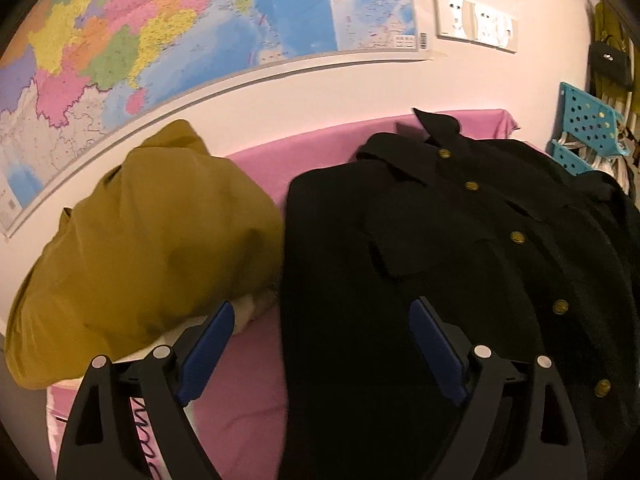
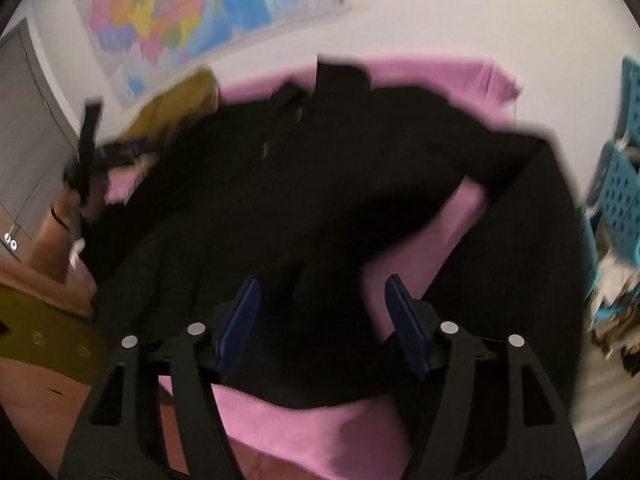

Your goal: Fold large clothes

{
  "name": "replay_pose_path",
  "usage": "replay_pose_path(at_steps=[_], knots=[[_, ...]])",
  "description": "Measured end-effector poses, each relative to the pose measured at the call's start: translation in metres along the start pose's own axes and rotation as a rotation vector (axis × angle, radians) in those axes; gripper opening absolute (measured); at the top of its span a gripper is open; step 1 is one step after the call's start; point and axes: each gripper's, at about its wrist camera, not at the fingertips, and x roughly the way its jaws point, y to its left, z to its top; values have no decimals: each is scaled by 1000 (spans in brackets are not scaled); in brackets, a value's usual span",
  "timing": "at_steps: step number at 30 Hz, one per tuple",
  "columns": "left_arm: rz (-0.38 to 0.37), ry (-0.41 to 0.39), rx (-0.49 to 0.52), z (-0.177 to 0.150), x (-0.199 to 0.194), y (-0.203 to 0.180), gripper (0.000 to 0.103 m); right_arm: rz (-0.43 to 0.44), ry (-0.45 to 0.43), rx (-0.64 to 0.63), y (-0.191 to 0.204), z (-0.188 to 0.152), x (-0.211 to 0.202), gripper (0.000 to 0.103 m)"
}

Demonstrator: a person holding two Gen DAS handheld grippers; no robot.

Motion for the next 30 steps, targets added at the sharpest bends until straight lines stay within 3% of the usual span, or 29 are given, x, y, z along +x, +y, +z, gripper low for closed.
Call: replay_pose_path(at_steps=[1, 2, 4, 5, 6, 11, 13, 15, 17, 19, 21, 23, 27, 30], knots=[[-3, 0, 2, 0, 0, -3, 86, -7, 14, -1, 2, -6, 8, 64], [-8, 0, 5, -1, -2, -7, 86, -7, 20, -1, 3, -9, 15, 57], [-14, -3, 11, -2, -6, -14, 87, -23, 9, -1, 6, -13, 17, 38], [-17, -5, 12, -2, -7, -15, 87, 49, 17, 36, 3, -14, 11, 11], [-22, -11, 14, -3, -10, -17, 87, 93, 6, 61, -1, -15, -1, 5], [-24, -23, 6, -8, -20, -18, 89, 87, -89, 224, -49, -38, -79, 5], [-30, -19, 4, -11, -21, -18, 92, 81, -30, 256, -57, -51, -79, 5], [-23, -6, 15, -12, -16, -22, 92, 49, 71, 272, -56, -60, -51, 9], [-26, 8, 21, -12, -12, -25, 92, 26, 88, 265, -50, -59, -34, 13], [-31, 13, 35, -13, -11, -31, 92, 36, 49, 246, -44, -59, -39, 24], [-33, 4, 57, -15, -13, -35, 92, 41, -3, 234, -41, -57, -54, 45], [-35, -10, 77, -16, -16, -40, 92, 16, -52, 209, -43, -58, -75, 47], [-61, -25, 80, -13, -18, -47, 92, -60, -206, 290, -69, -56, -105, 68], [-75, -33, 93, -8, -19, -56, 92, -141, -157, 371, -94, -59, -83, 79]])
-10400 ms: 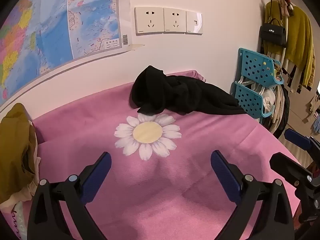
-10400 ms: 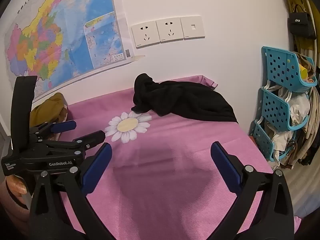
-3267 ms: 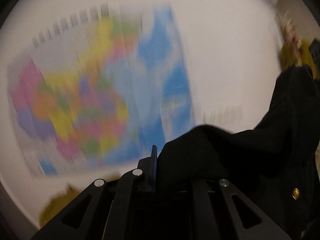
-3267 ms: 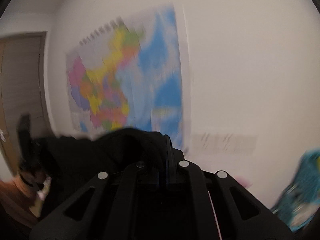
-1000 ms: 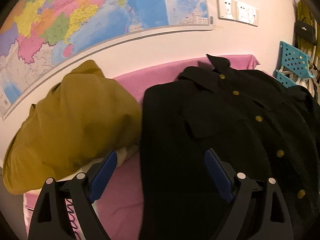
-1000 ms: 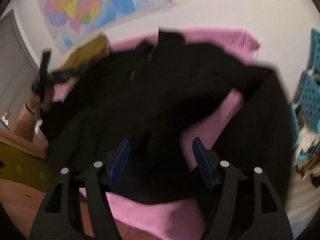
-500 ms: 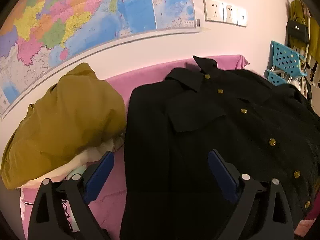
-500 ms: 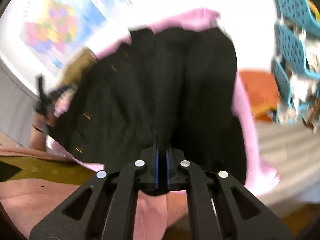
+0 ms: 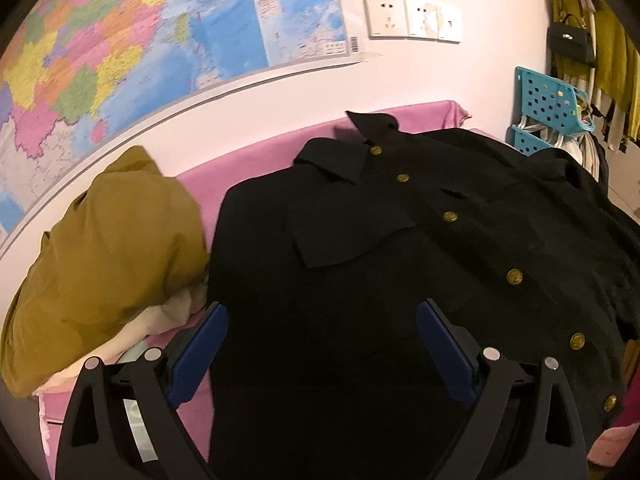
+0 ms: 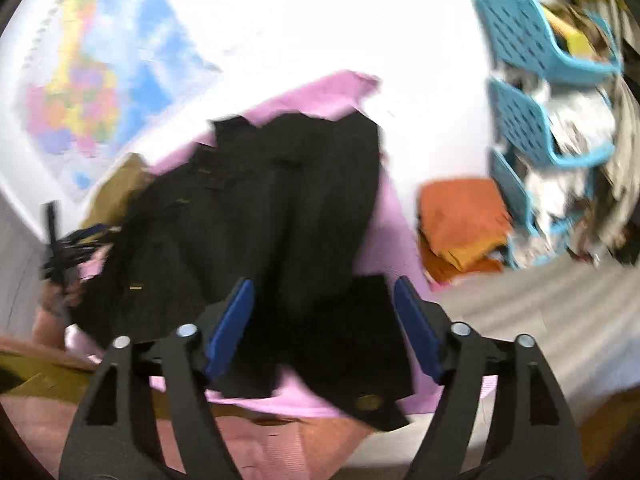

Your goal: Fold large clothes

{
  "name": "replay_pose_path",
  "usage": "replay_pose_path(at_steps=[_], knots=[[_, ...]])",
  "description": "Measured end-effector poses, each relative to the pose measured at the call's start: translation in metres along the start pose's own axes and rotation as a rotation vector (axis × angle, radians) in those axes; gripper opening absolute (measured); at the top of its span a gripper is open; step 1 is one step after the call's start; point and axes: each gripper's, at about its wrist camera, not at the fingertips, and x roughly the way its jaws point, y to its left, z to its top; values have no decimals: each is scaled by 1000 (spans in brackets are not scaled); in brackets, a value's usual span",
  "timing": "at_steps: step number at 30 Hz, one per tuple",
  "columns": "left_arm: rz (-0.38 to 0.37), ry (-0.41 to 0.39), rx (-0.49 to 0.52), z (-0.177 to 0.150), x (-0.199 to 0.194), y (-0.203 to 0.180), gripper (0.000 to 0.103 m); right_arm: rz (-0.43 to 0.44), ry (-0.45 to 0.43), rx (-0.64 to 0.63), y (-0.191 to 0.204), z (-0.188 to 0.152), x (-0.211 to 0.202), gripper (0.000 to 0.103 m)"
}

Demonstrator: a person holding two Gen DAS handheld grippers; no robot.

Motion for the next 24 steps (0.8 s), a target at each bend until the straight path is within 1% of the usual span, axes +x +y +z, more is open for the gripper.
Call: replay_pose_path(at_steps=[1, 2, 3, 4, 5, 6, 7, 8, 9, 11, 12, 14, 16, 18, 19, 21, 24], knots=[[-5, -2, 5, 1, 0, -3, 92, -1, 11, 27, -6, -1, 8, 80], [-12, -4, 11, 3, 0, -6, 92, 27, 19, 58, -12, -3, 15, 78], [-16, -6, 18, 4, 0, -9, 92, 111, 19, 103, -19, -2, 23, 67], [-20, -8, 29, 6, 0, -13, 92, 165, 16, 117, -21, 0, 27, 63], [-23, -10, 35, 7, -1, -16, 92, 174, 11, 105, -20, 3, 28, 52], [-27, -11, 40, 8, -1, -18, 92, 173, 4, 85, -17, 7, 27, 28], [-34, -15, 47, 10, -2, -21, 92, 176, -14, 53, -15, 15, 21, 15], [-38, -18, 52, 11, -2, -22, 92, 167, -36, 46, -12, 23, 14, 8], [-40, -20, 56, 12, -2, -23, 93, 159, -74, 42, -11, 37, -1, 6], [-49, -26, 63, 15, -1, -25, 93, 144, -144, 21, -10, 59, -29, 5], [-55, -28, 64, 16, -1, -26, 93, 151, -188, 21, -8, 76, -46, 5], [-73, -31, 60, 18, 0, -25, 93, 158, -237, -7, 2, 101, -68, 5], [-106, -30, 48, 22, 0, -25, 93, 201, -255, -71, 27, 122, -82, 5], [-139, -35, 35, 26, -1, -24, 93, 249, -258, -125, 53, 137, -86, 5], [-165, -43, 26, 29, -3, -22, 93, 301, -248, -168, 75, 145, -84, 5], [-188, -57, 13, 33, -5, -21, 93, 373, -197, -254, 117, 156, -67, 6], [-232, -90, -8, 40, -12, -14, 93, 454, -112, -339, 171, 163, -28, 6]])
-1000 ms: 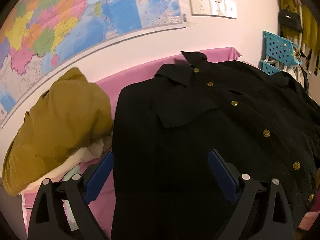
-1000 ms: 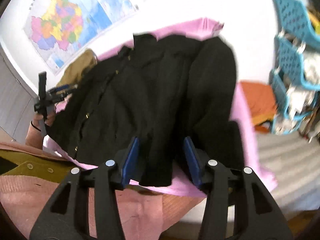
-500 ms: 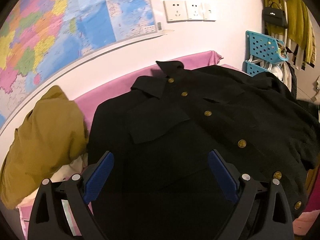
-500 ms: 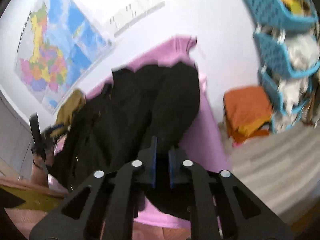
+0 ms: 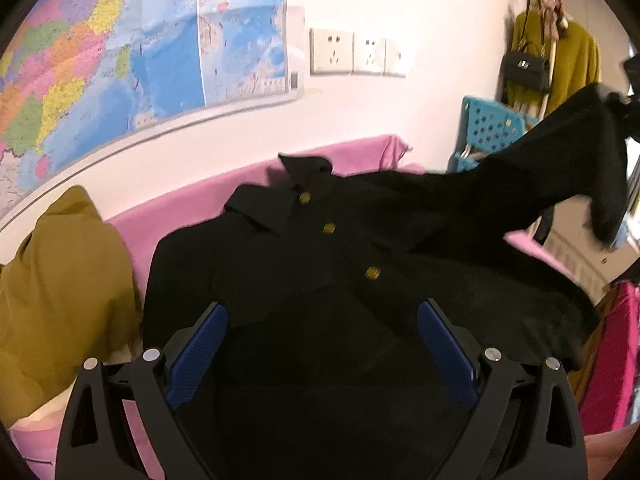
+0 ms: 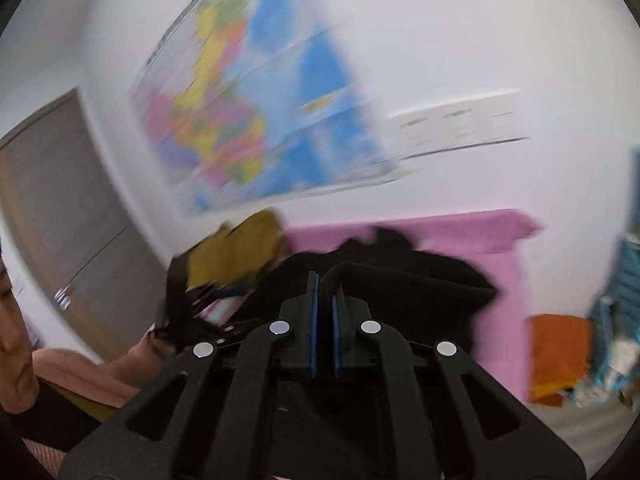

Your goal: Fold large clothes

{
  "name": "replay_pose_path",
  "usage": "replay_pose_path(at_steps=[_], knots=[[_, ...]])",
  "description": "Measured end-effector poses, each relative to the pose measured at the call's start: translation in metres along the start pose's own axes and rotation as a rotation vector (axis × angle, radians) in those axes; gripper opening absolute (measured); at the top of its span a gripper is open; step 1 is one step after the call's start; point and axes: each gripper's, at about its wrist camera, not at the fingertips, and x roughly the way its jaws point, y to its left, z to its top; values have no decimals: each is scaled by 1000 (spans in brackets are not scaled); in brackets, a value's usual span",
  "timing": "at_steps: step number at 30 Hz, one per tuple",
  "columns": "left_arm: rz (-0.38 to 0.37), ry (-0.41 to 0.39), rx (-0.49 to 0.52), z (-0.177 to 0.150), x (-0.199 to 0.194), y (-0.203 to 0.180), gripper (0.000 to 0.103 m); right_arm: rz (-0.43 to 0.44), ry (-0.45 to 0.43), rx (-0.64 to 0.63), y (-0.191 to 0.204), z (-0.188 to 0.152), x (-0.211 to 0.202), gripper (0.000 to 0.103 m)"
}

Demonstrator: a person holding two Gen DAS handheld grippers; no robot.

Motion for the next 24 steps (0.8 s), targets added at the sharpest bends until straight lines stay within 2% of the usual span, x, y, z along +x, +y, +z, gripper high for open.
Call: replay_pose_path(at_steps=[3, 6, 8, 10, 11, 12, 14, 17, 20, 24], knots=[[-48, -45, -30, 5, -11, 10, 93, 99, 91, -11, 14, 6, 77, 6], [-76, -69, -53, 3, -20, 21, 96, 144, 187, 41, 12, 2, 150, 6], [-60, -66, -42, -3, -20, 25, 96, 134, 229, 67, 9, -3, 190, 10], [-36, -31, -24, -9, -14, 25, 96, 70, 295, 106, -1, -10, 232, 11], [-36, -18, -22, -11, -10, 25, 96, 47, 308, 108, -4, -13, 243, 20], [-42, -3, -14, -13, -6, 23, 96, 14, 329, 124, -10, -17, 256, 43], [-54, 16, 22, -17, 1, 16, 96, -9, 321, 175, -23, -20, 256, 58], [-82, 38, 102, -19, 13, -2, 96, -12, 249, 211, -41, -19, 227, 58], [-94, 82, 131, -16, 30, -16, 96, -65, 186, 193, -51, -22, 187, 58], [-119, 89, 183, -6, 47, -48, 96, -157, 121, 237, -69, -43, 142, 59]])
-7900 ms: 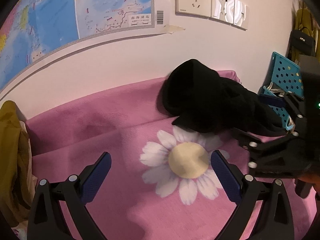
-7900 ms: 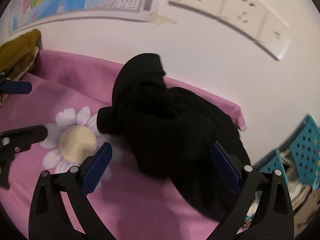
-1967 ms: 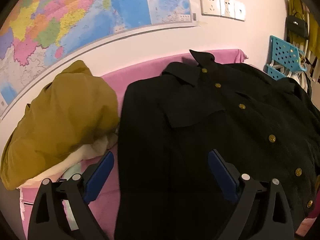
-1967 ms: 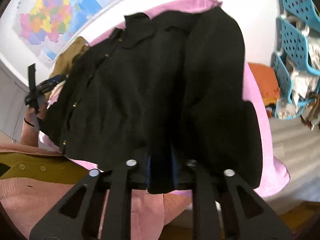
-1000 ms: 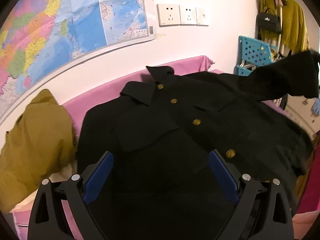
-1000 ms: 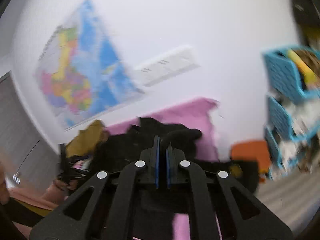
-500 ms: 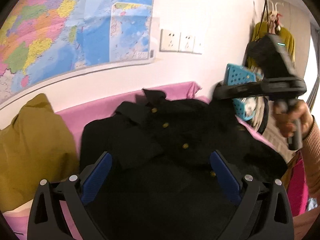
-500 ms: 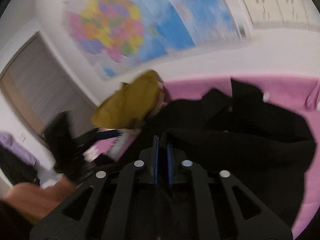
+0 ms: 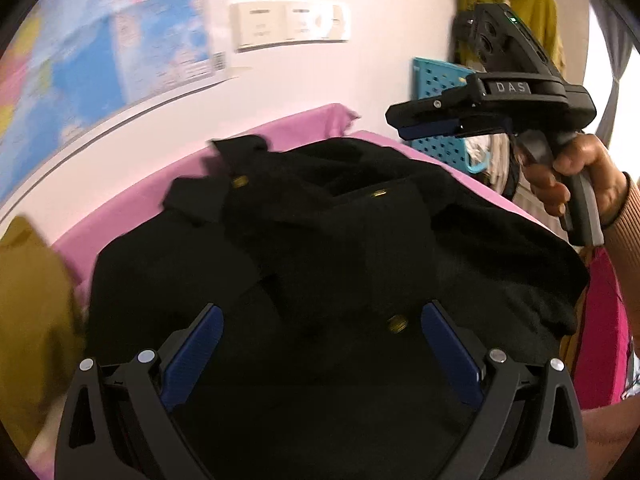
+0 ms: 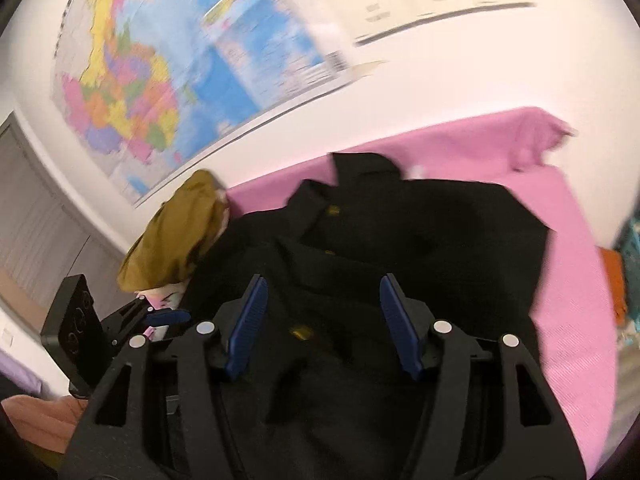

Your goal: Fold large clothes

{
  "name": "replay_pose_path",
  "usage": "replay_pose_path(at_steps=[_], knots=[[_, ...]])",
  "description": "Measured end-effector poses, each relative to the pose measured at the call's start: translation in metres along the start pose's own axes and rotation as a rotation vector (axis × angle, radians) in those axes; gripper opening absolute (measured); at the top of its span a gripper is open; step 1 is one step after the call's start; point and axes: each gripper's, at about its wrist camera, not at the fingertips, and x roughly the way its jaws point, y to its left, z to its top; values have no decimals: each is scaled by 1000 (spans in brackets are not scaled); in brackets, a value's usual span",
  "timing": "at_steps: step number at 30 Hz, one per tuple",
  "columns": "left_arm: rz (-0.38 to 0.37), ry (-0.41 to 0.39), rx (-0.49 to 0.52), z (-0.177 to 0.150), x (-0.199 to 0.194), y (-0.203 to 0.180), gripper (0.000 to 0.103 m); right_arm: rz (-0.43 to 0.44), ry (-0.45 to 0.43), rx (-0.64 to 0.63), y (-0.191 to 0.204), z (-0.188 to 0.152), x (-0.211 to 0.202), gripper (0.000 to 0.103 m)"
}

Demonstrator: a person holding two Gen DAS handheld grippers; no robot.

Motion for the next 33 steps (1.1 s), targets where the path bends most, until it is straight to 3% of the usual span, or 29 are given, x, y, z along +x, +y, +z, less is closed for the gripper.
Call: replay_pose_path(at_steps=[3, 5, 7, 8, 9, 10, 12, 15, 19, 21, 25, 26, 27, 29, 30, 31, 32, 33], knots=[[9, 4, 87, 11, 16, -27, 96, -18, -42, 64, -25, -11, -19, 61], [23, 57, 132, 19, 39, -44, 96, -39, -71, 105, -40, -18, -28, 62], [78, 79, 140, 27, 57, -50, 96, -59, -80, 136, -53, -23, -31, 62], [120, 90, 138, 29, 66, -49, 89, -65, -78, 148, -59, -25, -31, 63], [141, 111, 116, 31, 72, -44, 73, -84, -73, 149, -63, -27, -29, 63], [142, 128, 75, 32, 76, -36, 64, -108, -66, 152, -68, -29, -27, 63], [112, 150, -74, 32, 75, -5, 19, -119, -50, 156, -75, -30, -21, 63], [77, 124, -217, 27, 55, 34, 5, -138, -42, 154, -84, -30, -17, 63], [13, 89, -441, 6, 22, 106, 5, -169, -20, 174, -101, -22, -5, 63], [-6, 105, -495, -5, 18, 125, 8, -166, 15, 183, -108, -18, 8, 72], [-1, 179, -586, -26, 24, 151, 22, -209, 58, 159, -113, -10, 32, 74], [-11, 182, -622, -29, 24, 158, 36, -227, 64, 161, -115, -7, 37, 73], [-35, 177, -668, -33, 23, 167, 40, -215, 80, 164, -117, -5, 42, 57], [-60, 131, -691, -33, 14, 174, 44, -231, 85, 148, -118, -1, 46, 38], [-46, 117, -675, -32, 9, 174, 58, -229, 84, 127, -116, 1, 45, 18], [-27, 80, -649, -29, 0, 172, 65, -219, 75, 121, -116, 3, 43, 8], [-32, 48, -622, -27, -8, 170, 75, -205, 62, 125, -115, 5, 39, 5], [-45, 28, -592, -24, -12, 167, 78, -206, 35, 115, -115, 8, 32, 5]])
